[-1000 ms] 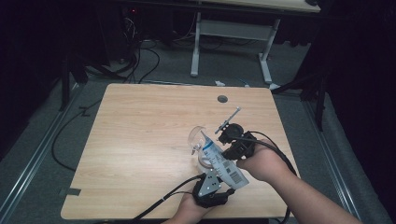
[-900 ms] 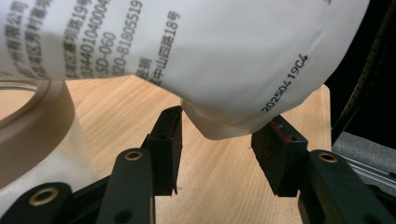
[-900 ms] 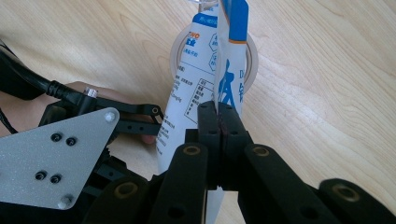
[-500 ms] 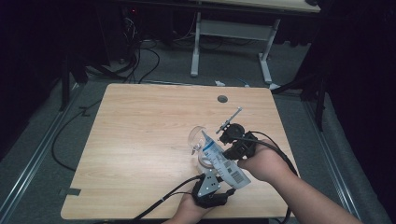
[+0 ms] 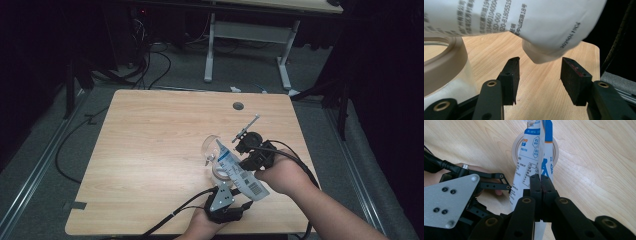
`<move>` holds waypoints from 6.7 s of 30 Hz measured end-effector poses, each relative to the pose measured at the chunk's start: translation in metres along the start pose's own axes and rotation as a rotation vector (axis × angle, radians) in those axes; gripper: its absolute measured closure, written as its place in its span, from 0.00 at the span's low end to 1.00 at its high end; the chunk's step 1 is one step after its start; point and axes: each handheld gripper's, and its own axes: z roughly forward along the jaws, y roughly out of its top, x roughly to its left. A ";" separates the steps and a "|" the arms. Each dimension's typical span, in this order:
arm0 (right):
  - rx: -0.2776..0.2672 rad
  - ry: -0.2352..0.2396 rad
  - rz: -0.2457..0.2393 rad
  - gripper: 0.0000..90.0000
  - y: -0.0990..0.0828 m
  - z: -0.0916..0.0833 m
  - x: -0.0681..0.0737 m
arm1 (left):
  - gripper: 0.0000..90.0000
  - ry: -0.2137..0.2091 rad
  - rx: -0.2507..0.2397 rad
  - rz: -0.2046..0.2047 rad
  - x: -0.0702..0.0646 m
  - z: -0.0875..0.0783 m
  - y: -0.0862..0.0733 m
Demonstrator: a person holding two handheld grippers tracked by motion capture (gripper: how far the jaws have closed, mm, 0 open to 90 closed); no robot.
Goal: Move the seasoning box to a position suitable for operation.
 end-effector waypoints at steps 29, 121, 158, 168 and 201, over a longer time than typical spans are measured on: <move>-0.001 0.002 -0.001 1.00 -0.001 0.001 -0.001 | 0.57 0.116 0.002 -0.019 0.040 -0.066 -0.021; -0.320 -0.148 0.315 1.00 -0.077 0.054 -0.098 | 0.56 0.389 -0.053 -0.165 0.114 -0.181 -0.051; -0.759 -0.213 0.382 1.00 -0.133 0.088 -0.082 | 0.57 0.487 0.032 -0.124 0.130 -0.207 -0.057; -0.875 -0.206 0.399 1.00 -0.146 0.101 -0.078 | 0.57 0.517 0.073 -0.081 0.127 -0.206 -0.058; -1.036 -0.233 0.414 1.00 -0.156 0.127 -0.098 | 0.55 0.545 0.079 -0.078 0.118 -0.204 -0.058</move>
